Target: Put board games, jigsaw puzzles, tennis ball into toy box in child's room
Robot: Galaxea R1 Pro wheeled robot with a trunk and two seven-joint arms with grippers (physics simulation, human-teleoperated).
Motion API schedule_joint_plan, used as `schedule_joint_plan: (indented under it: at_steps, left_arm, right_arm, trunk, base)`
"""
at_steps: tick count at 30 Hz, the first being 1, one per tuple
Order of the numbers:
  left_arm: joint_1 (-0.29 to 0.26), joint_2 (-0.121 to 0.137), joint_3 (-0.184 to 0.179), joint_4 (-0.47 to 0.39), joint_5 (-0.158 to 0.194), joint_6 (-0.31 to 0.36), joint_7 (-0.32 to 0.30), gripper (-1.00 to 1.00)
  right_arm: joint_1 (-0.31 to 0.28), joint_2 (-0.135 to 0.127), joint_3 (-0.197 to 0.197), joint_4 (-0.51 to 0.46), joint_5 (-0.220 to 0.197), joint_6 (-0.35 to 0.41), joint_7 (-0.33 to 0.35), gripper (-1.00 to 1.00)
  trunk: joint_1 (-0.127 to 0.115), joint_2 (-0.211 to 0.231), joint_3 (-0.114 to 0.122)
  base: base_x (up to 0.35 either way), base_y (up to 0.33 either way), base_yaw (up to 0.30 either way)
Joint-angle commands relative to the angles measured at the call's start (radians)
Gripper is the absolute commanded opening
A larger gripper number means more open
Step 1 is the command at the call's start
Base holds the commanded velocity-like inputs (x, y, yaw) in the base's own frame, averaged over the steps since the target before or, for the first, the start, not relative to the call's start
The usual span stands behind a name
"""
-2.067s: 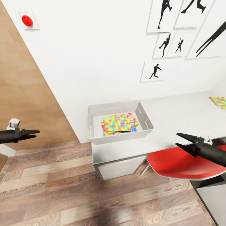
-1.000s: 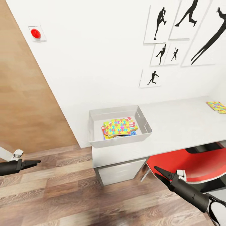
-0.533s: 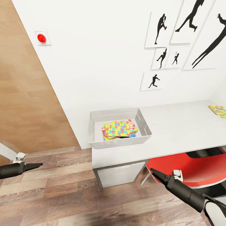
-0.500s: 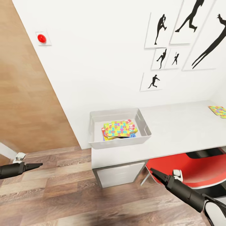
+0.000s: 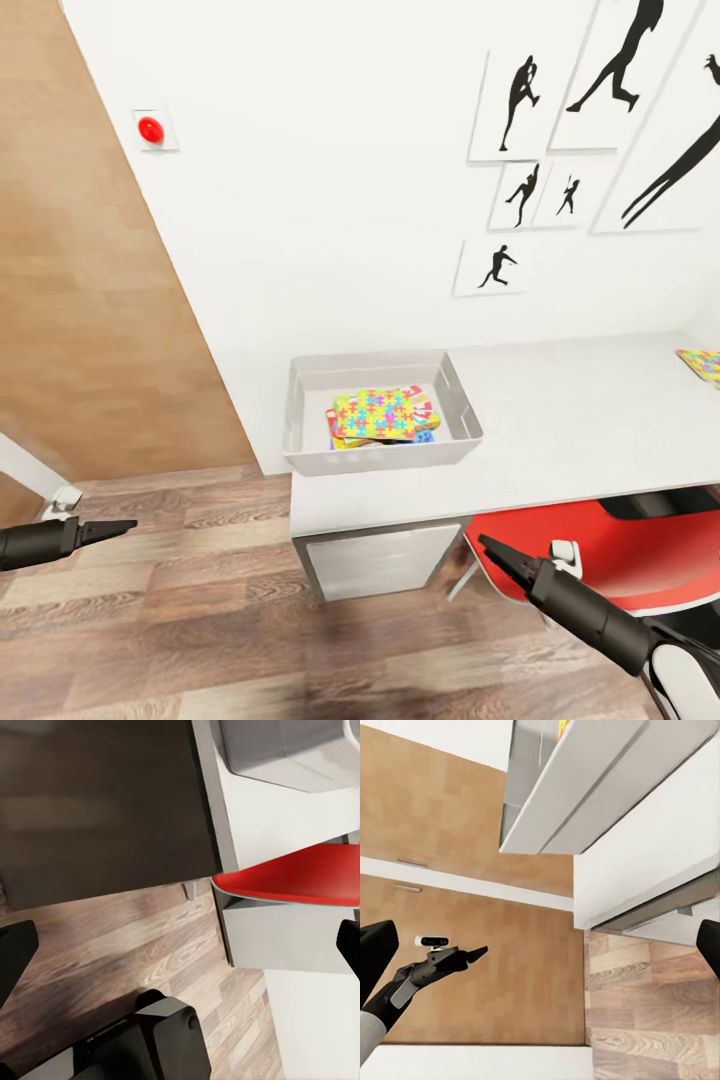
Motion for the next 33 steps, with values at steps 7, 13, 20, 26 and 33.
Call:
schedule_joint_plan:
  at_steps: [7,13,20,26,33]
  left_arm:
    - [-0.001,0.000,0.005,-0.001,-0.010,0.006,-0.008,1.00]
    - [-0.001,0.000,0.005,-0.001,-0.010,0.005,-0.008,1.00]
    - [-0.001,0.000,0.006,-0.001,-0.010,0.005,-0.008,1.00]
    - [-0.001,-0.001,0.005,-0.001,-0.010,0.005,-0.008,1.00]
    - [-0.001,-0.001,0.005,-0.001,-0.009,0.005,-0.008,1.00]
  right_arm:
    - [-0.001,-0.001,0.004,0.004,0.013,-0.054,0.001,1.00]
    - [-0.001,-0.001,0.004,0.005,0.033,-0.065,0.002,1.00]
    - [-0.001,0.000,0.003,0.006,0.043,-0.068,0.001,1.00]
    - [0.000,0.000,0.000,0.006,0.044,-0.068,0.003,1.00]
    - [0.000,0.000,0.000,0.005,0.044,-0.070,0.004,1.00]
  trunk:
    - [0.001,-0.002,-0.001]
    - [0.001,-0.002,-0.001]
    - [0.001,-0.002,-0.001]
    - [0.001,-0.002,-0.001]
    - [0.001,-0.002,0.004]
  base:
    - [0.000,-0.103,0.005]
    - [0.000,-0.043,0.001]
    - [0.000,-0.008,0.000]
    - [0.000,-0.001,0.000]
    - [0.000,-0.070,0.000]
